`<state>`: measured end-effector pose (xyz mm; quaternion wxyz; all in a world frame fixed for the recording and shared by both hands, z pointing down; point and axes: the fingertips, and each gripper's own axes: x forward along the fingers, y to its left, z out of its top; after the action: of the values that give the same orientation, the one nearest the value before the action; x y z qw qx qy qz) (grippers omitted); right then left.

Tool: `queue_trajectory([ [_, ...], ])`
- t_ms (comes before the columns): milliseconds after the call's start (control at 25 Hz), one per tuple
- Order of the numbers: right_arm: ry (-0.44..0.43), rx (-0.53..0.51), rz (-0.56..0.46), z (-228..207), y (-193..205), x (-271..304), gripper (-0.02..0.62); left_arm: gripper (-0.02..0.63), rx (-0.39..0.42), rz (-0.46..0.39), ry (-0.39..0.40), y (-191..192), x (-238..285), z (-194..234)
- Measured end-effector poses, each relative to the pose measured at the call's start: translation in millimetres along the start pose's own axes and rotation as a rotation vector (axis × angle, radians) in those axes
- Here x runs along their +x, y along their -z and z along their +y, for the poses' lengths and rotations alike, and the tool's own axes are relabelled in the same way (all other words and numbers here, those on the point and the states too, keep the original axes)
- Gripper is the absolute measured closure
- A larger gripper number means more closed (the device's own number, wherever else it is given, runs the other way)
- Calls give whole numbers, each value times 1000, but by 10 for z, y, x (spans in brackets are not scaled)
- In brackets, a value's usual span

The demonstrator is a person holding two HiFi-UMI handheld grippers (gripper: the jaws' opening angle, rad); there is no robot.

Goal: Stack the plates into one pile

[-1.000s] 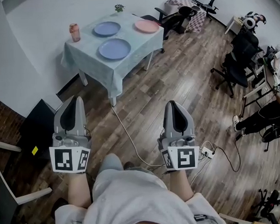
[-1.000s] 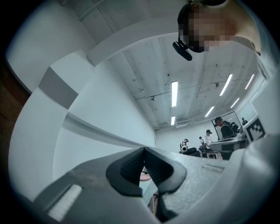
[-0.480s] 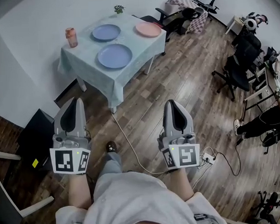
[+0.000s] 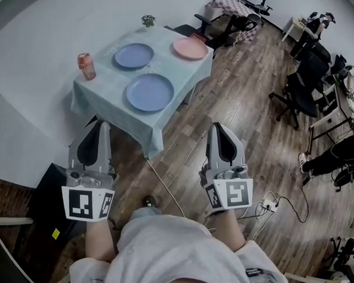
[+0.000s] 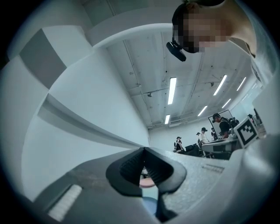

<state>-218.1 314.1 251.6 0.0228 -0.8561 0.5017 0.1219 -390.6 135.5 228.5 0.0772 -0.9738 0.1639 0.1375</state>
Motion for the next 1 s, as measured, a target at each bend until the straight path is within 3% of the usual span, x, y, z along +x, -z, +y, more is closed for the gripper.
queue_trajectory([
  [200, 23, -12, -45, 99, 56, 401, 594, 600, 42, -13, 30, 113, 270, 311],
  [440, -50, -59, -64, 365, 151, 718, 594, 600, 42, -8, 51, 351, 509, 594],
  [720, 5, -75, 23, 180, 389, 984, 594, 600, -17, 3, 25, 562, 800, 786],
  [1000, -23, -40, 27, -19, 557, 1528, 594, 600, 17, 18, -16, 738, 1220, 998],
])
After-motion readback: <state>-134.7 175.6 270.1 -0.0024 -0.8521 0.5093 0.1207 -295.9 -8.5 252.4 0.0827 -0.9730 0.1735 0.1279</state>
